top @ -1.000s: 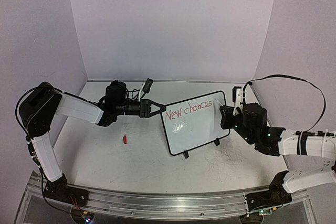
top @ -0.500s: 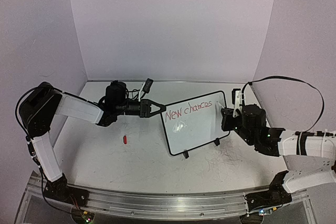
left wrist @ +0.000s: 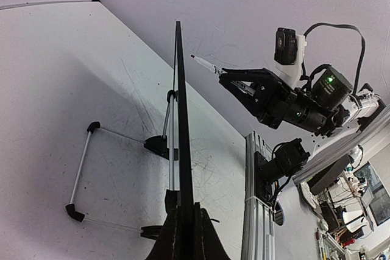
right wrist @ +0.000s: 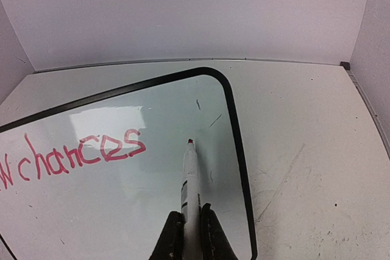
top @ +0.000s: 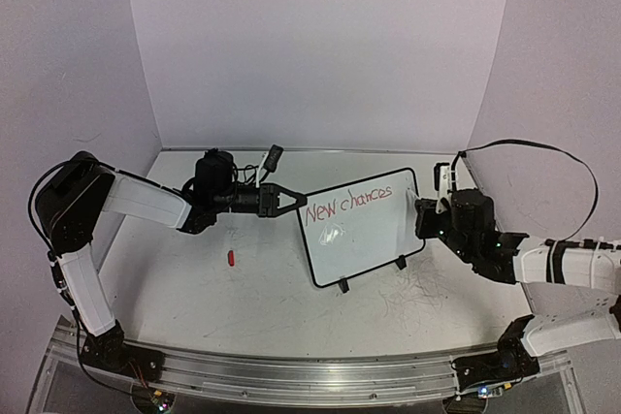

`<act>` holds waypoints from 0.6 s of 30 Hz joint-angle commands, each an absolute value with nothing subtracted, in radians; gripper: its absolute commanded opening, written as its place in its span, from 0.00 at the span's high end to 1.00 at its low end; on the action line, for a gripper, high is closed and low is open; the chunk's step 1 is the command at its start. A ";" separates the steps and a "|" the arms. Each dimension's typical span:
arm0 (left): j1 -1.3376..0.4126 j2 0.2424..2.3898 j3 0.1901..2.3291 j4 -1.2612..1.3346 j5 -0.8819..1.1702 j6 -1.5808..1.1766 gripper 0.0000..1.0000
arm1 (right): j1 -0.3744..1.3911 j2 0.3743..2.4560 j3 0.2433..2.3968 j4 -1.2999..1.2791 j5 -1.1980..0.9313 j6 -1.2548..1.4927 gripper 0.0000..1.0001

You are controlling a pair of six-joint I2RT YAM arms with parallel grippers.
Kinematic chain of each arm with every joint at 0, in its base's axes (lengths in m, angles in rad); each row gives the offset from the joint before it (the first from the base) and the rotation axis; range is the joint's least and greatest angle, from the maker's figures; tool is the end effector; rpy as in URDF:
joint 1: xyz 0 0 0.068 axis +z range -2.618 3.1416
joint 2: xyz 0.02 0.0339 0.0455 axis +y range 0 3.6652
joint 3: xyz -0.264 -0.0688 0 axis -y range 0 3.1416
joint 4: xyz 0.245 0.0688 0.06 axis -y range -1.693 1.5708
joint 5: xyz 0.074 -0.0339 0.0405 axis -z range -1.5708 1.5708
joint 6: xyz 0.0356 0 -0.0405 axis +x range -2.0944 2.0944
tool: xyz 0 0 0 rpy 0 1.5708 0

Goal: Write a sentence on the whiteboard

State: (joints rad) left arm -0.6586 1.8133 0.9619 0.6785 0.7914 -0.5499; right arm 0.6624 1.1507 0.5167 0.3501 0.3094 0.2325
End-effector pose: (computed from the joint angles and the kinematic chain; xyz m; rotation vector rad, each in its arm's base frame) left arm 0.2910 -0.2572 0.2080 0.7514 1.8176 -1.5241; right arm 0.2029 0.1445 0.2275 -0.1824 1.8453 0.3386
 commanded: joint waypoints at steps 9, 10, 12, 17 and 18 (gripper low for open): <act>-0.672 1.806 0.992 0.621 0.836 -0.549 1.00 | 0.643 1.200 0.586 0.427 0.221 0.192 1.00; -0.672 1.806 0.992 0.621 0.836 -0.549 1.00 | 0.643 1.204 0.591 0.432 0.228 0.190 1.00; -0.672 1.806 0.992 0.621 0.836 -0.549 1.00 | 0.643 1.211 0.596 0.449 0.234 0.184 1.00; -0.673 1.804 0.991 0.621 0.836 -0.550 1.00 | 0.638 1.257 0.629 0.454 0.239 0.182 1.00; -0.672 1.804 0.990 0.621 0.836 -0.550 1.00 | 0.637 1.260 0.631 0.456 0.242 0.183 1.00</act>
State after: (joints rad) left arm -0.6586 1.8133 0.9623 0.6785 0.7914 -0.5499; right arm 0.6437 1.2393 0.5851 0.4093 0.2296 0.1943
